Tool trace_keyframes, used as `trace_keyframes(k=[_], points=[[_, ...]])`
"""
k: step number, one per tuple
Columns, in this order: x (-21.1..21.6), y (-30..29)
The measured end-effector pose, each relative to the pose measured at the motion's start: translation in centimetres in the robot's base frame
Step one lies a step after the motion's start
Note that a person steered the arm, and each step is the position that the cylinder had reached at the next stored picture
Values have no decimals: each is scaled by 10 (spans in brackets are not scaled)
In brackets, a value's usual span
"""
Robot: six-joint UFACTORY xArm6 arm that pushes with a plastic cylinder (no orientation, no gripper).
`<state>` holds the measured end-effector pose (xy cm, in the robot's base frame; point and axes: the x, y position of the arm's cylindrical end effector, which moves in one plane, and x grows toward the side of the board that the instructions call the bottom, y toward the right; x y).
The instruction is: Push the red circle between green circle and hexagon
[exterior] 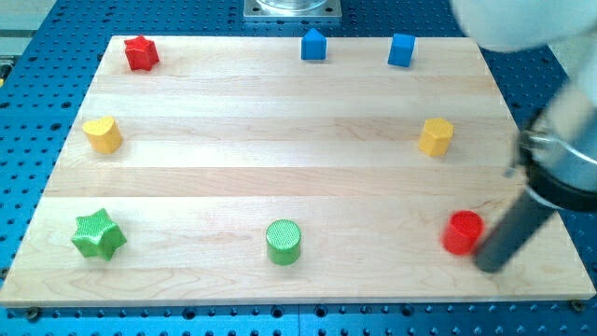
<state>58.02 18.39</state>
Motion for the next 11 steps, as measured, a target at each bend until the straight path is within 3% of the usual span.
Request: trace_keyframes(k=[1, 2, 6, 7, 9, 10, 11], points=[[-35, -48], [-64, -47], [-75, -22], [-100, -73], [-41, -84], [-57, -147], [-92, -157]])
